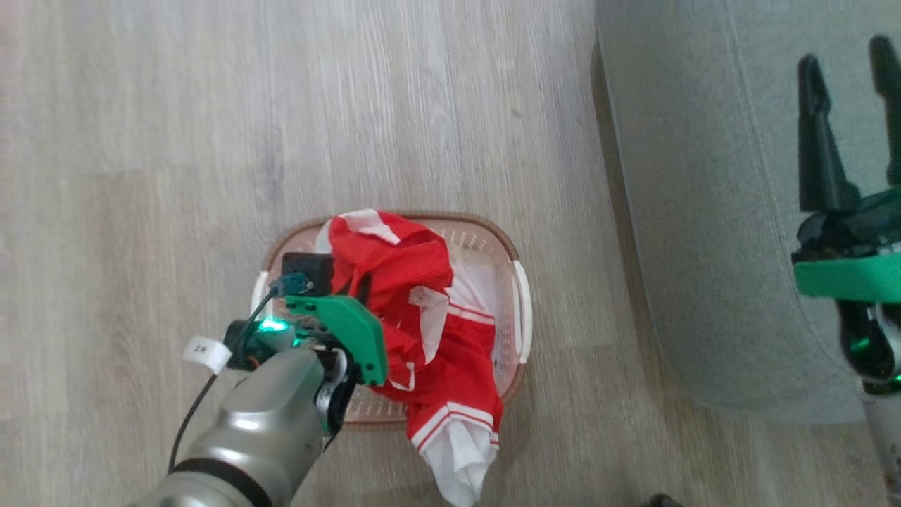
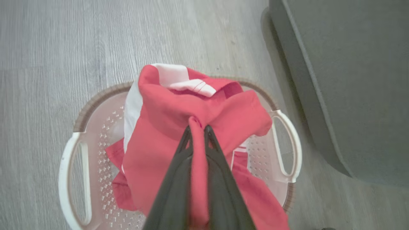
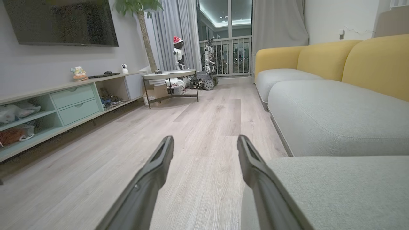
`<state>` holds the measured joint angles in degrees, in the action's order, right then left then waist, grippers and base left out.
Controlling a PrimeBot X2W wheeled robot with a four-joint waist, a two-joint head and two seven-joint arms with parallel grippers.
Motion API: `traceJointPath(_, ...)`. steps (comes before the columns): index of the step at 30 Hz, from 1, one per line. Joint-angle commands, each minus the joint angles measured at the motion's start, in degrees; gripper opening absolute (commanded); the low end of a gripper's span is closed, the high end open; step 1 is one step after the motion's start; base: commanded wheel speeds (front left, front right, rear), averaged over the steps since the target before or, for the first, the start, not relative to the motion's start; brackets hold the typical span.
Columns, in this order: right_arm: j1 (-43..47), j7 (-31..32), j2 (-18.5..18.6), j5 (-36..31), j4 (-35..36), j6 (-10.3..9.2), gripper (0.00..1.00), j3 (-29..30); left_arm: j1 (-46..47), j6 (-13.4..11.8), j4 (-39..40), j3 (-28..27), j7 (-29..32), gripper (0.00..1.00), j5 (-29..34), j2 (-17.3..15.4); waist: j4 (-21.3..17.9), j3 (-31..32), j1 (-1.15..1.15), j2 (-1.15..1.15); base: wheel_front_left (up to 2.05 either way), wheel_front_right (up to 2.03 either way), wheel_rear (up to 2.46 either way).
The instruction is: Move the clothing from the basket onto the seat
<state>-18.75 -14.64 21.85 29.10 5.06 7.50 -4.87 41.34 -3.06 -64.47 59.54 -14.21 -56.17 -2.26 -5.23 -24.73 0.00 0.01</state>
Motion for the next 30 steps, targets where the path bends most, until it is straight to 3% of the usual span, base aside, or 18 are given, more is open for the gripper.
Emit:
traceJointPath(1,1.47,-0.36,0.51,-0.52,1.46,-0.01,1.0,-0.2,0.08,-0.34,2.01,-2.17,-0.76,0.0,0.98,-0.8,1.48,2.82,0.0,-0.01,0.0,0.0,0.0)
traceJointPath(16,6.17,-0.36,-1.84,-2.31,-0.25,-0.01,1.0,-0.94,-8.9,-2.32,25.35,-15.99,-0.78,0.0,14.97,-4.43,5.03,12.13,0.0,-0.01,0.0,0.0,0.0)
traceJointPath(30,11.0,-0.36,-4.19,-3.56,-2.13,-0.01,1.0,-1.43,-6.74,-2.09,38.96,-17.14,0.53,0.0,20.05,-6.66,7.64,18.59,0.0,-0.01,0.0,0.0,0.0)
